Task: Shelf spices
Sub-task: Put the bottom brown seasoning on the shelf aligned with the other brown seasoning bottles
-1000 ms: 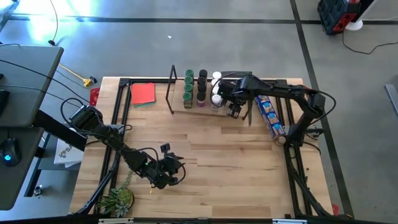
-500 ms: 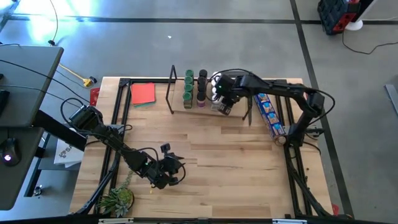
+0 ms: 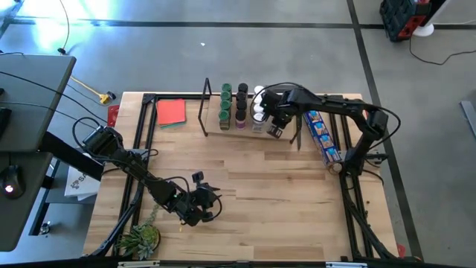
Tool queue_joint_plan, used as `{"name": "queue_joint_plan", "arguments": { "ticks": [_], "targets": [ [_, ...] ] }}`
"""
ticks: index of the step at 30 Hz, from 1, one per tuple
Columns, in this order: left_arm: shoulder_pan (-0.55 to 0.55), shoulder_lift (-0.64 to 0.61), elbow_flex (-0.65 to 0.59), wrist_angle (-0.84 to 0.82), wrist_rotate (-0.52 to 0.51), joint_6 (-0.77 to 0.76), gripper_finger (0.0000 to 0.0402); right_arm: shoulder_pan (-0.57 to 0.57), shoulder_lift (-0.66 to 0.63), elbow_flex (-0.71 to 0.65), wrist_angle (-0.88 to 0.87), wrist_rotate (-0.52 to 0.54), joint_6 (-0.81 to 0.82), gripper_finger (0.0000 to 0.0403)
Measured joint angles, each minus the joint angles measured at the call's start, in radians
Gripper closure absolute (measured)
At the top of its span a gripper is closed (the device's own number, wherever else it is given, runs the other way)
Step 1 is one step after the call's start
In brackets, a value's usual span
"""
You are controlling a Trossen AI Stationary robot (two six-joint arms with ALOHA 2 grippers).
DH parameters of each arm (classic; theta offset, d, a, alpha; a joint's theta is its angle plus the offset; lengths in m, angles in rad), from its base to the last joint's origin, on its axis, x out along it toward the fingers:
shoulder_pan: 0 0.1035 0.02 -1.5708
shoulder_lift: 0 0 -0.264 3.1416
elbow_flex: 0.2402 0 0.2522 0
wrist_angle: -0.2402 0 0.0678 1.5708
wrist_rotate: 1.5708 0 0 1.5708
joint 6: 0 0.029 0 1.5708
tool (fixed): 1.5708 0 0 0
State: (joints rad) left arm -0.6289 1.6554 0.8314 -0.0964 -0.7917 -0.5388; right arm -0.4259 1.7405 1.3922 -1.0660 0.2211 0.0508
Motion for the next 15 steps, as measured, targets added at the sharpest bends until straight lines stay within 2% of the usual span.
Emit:
{"name": "queue_joint_plan", "arguments": {
  "ticks": [4, 9, 15],
  "targets": [
    [0.0, 0.0, 0.0, 0.0, 0.0, 0.0, 0.0298, 0.005, -0.007, 0.0, -0.023, 0.023, 0.011, 0.0336],
    [0.0, 0.0, 0.0, 0.0, 0.0, 0.0, 0.0298, 0.022, -0.028, 0.002, 0.047, 0.009, 0.019, 0.0336],
    [0.0, 0.0, 0.0, 0.002, 0.001, -0.005, 0.0298, 0.01, -0.027, -0.031, 0.169, -0.079, 0.02, 0.0336]
  ]
}}
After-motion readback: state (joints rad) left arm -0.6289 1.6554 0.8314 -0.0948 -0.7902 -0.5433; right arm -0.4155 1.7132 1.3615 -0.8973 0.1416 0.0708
